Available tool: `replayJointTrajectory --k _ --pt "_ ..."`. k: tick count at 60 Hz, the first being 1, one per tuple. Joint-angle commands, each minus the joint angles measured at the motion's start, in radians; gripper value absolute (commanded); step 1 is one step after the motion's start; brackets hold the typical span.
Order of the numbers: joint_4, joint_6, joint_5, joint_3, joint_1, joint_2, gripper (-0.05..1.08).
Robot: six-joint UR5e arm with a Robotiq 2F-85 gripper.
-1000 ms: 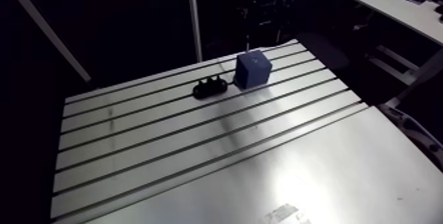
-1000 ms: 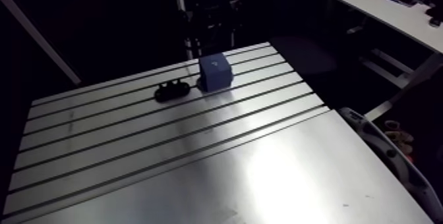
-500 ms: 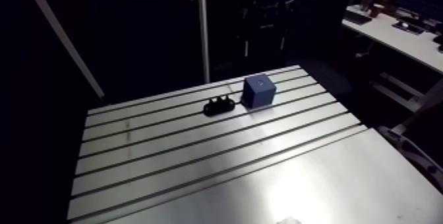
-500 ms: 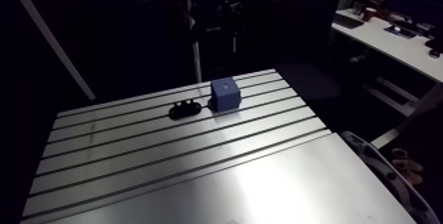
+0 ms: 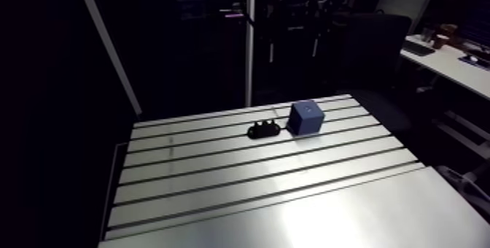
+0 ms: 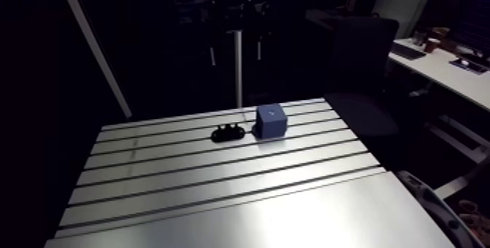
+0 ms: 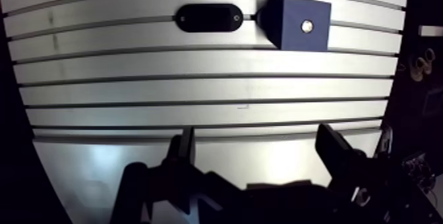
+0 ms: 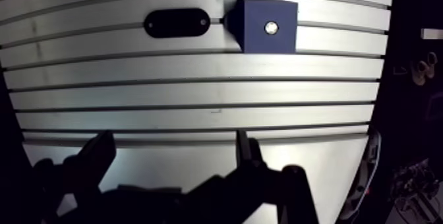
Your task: Pick up the M10 bolt and insert it into the hex recess until seated.
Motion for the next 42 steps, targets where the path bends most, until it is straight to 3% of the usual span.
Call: replayJointTrajectory --k 1,22,42 --pt "0.133 0.189 0.041 -0.011 0.173 -0.19 0.0" --pt "0.141 0.18 0.041 0.009 0.173 -0.213 0.0" --pt "0.136 0.177 0.029 0.015 0.173 -0.219 0.0"
